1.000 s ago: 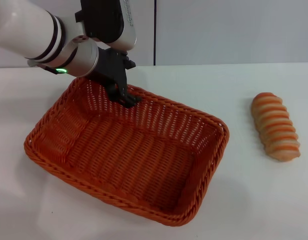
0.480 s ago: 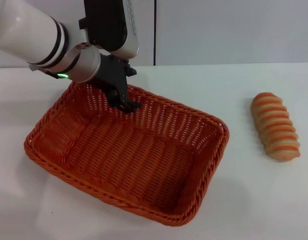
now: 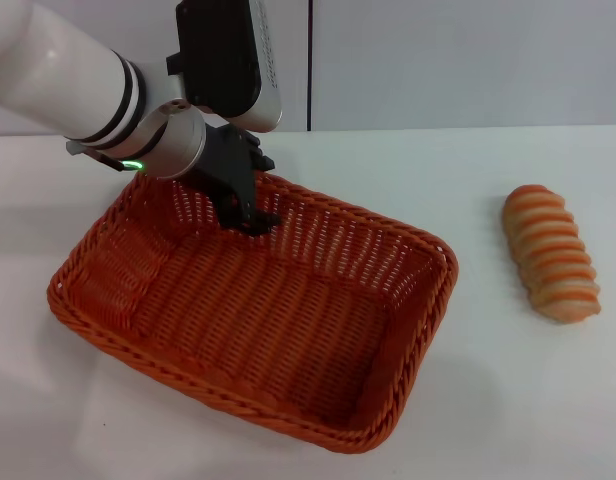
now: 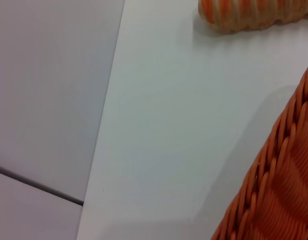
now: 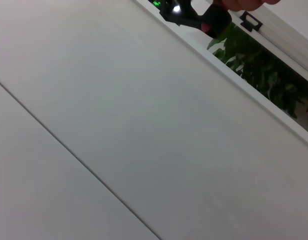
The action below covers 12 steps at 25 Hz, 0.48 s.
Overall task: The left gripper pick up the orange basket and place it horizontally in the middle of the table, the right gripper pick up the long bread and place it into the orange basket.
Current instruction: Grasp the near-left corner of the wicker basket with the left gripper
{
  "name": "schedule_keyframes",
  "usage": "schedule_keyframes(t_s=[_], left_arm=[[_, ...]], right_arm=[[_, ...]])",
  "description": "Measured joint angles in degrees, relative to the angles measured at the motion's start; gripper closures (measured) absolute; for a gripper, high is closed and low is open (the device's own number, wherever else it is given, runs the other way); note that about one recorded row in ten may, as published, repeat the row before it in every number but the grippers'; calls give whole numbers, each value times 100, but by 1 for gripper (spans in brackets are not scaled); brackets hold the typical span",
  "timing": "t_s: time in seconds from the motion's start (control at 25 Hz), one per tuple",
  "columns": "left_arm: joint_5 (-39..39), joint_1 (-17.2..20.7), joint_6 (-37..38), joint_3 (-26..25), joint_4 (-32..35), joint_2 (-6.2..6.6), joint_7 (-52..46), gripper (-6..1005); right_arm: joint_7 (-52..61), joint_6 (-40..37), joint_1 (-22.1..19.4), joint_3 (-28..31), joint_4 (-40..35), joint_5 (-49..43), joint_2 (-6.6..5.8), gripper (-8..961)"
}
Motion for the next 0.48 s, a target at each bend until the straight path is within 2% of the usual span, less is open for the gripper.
schedule_keyframes(t_s=[0.48], left_arm=[[-24, -5, -157, 95, -7, -8, 13, 416]], right_arm=[[4, 52, -2, 0, 27, 0, 0, 121]])
